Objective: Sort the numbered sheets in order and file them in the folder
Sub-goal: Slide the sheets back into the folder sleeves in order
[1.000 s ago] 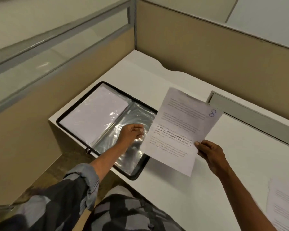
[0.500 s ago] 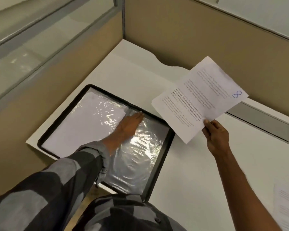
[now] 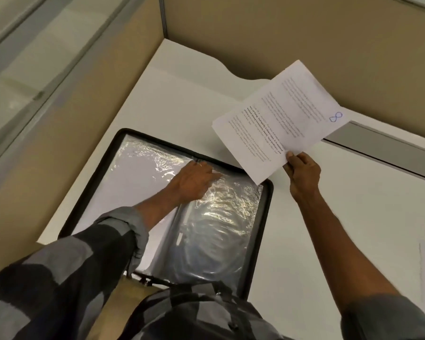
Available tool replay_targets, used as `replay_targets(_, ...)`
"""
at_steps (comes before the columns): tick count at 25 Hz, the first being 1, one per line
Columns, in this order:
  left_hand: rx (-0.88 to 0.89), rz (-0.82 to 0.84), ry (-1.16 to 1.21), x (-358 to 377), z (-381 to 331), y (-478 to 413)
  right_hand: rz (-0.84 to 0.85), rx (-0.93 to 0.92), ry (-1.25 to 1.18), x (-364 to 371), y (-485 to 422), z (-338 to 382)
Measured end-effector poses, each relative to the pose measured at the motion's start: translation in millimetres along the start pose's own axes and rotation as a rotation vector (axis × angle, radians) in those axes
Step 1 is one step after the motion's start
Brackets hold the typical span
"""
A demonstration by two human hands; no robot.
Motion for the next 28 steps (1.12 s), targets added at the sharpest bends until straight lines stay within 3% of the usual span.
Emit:
replay_targets(6,0.131,0.209,0.218,3,-6,-10,-0.006,-0.068,-0.016,46,-22,-2)
replay_targets(14,0.033,0.319,0.242,5,-3,-25,0.159,-0.077,0.069,60,-21,-15)
replay_targets(22,0.034,0.308,0.274,-2,-4,-34,0.306,-0.039,0.178,54,-23,-12)
replay_targets(28,-0.023,0.259,0.138,-19,17,-45,0.358,-0.054,0.266,47,-34,-6)
Point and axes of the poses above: each hand's wrist, its own y-axis away from the middle knuckle, its own x-axis out of the palm, z = x × y, the point moved 8 cm from there along -y, towards the middle knuckle, and after that the axes turned 14 degrees about -x, right-handed, at the moved point
